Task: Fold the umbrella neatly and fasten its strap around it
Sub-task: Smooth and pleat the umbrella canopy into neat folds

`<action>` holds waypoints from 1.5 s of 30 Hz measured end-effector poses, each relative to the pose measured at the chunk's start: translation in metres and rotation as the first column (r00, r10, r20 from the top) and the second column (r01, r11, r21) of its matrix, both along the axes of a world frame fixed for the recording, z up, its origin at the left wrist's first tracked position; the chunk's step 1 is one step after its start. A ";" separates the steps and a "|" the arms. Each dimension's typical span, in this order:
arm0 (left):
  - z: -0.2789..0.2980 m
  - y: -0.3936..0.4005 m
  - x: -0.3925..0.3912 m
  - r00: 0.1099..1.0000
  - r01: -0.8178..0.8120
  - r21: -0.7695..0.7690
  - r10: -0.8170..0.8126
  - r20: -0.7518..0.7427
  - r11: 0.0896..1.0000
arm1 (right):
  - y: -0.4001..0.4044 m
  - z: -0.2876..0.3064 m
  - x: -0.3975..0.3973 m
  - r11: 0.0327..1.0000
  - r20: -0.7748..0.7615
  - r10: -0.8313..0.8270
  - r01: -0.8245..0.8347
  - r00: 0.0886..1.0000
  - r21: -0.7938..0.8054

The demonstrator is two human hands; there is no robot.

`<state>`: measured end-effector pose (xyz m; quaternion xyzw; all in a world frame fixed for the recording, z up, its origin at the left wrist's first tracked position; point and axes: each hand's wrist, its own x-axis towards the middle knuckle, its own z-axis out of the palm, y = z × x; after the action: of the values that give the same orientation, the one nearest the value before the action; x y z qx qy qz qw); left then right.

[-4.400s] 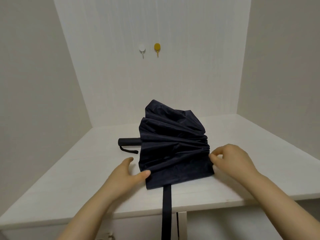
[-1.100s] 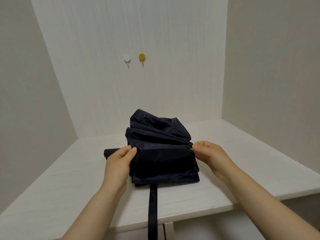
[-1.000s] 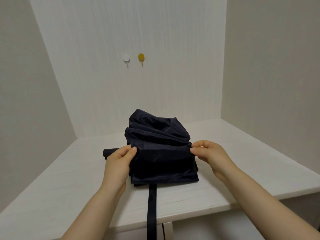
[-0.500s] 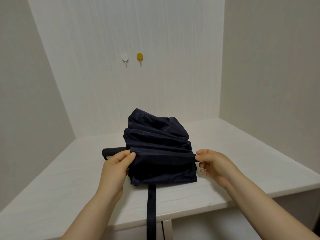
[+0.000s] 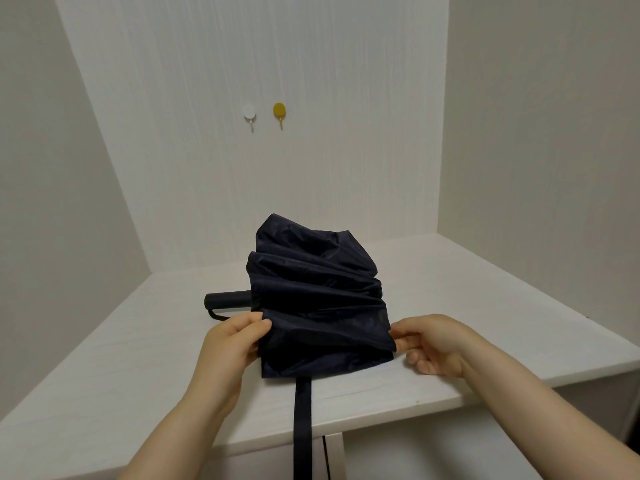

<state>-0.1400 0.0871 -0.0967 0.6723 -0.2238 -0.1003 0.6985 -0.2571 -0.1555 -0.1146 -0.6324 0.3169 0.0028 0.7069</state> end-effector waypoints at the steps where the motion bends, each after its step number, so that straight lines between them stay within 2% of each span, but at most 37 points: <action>1: 0.000 0.000 0.000 1.000 0.000 0.001 0.000 0.000 1.000 | 0.000 -0.001 0.001 1.000 -0.007 0.007 -0.007 1.000 0.000; 4: 0.001 0.000 0.001 1.000 -0.004 -0.002 0.004 -0.018 1.000 | 0.001 -0.002 0.003 1.000 -0.021 0.006 -0.005 1.000 0.025; 8: 0.002 -0.003 0.000 0.996 -0.015 0.004 0.016 -0.084 1.000 | 0.002 -0.001 0.002 0.989 0.004 -0.026 0.025 1.000 0.143; 15: -0.014 0.003 0.010 0.991 -0.058 0.206 0.082 -0.109 0.977 | 0.003 0.001 0.000 0.957 0.029 0.010 -0.018 1.000 0.290; 19: -0.017 0.004 0.009 0.995 -0.025 0.260 0.050 -0.088 0.965 | 0.006 0.002 0.001 0.973 0.017 -0.022 0.017 1.000 0.231; 21: -0.018 0.004 0.009 0.997 -0.043 0.298 0.062 -0.054 0.954 | 0.006 0.002 0.000 0.987 0.015 -0.050 0.048 0.999 0.153; 25: -0.025 0.009 0.010 0.994 -0.104 0.413 0.083 0.068 0.905 | 0.009 -0.001 -0.001 0.979 0.002 -0.025 0.025 1.000 -0.200; 28: -0.032 0.011 0.010 0.982 -0.161 0.513 0.082 0.173 0.843 | 0.013 -0.002 0.000 0.861 -0.058 -0.005 -0.025 0.998 -0.508; 30: -0.036 0.012 0.010 0.966 -0.212 0.567 0.083 0.244 0.796 | 0.016 -0.003 0.001 0.758 -0.093 -0.011 -0.052 0.996 -0.650; 34: -0.041 0.013 0.005 0.915 -0.325 0.655 0.052 0.400 0.682 | 0.026 -0.009 0.001 0.528 -0.180 -0.050 -0.127 0.982 -0.840; 37: -0.044 0.011 0.002 0.865 -0.394 0.691 -0.010 0.501 0.606 | 0.034 -0.010 -0.001 0.337 -0.207 -0.045 -0.180 0.977 -0.924; 40: -0.046 0.011 0.005 0.760 -0.427 0.639 -0.128 0.637 0.640 | 0.039 -0.010 -0.001 0.177 -0.158 0.030 -0.161 0.987 -0.971; 43: -0.049 0.012 0.009 0.608 -0.375 0.607 -0.308 0.732 0.701 | 0.041 -0.015 0.001 0.022 -0.127 0.223 -0.136 0.966 -0.991; 45: -0.055 0.013 0.014 0.497 -0.340 0.651 -0.458 0.737 0.679 | 0.042 -0.018 0.001 -0.022 -0.179 0.315 -0.181 0.932 -0.983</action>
<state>-0.1259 0.0997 -0.1516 0.8364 -0.5069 0.1428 0.1522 -0.2562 -0.1139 -0.1322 -0.9871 0.0762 -0.1222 0.0701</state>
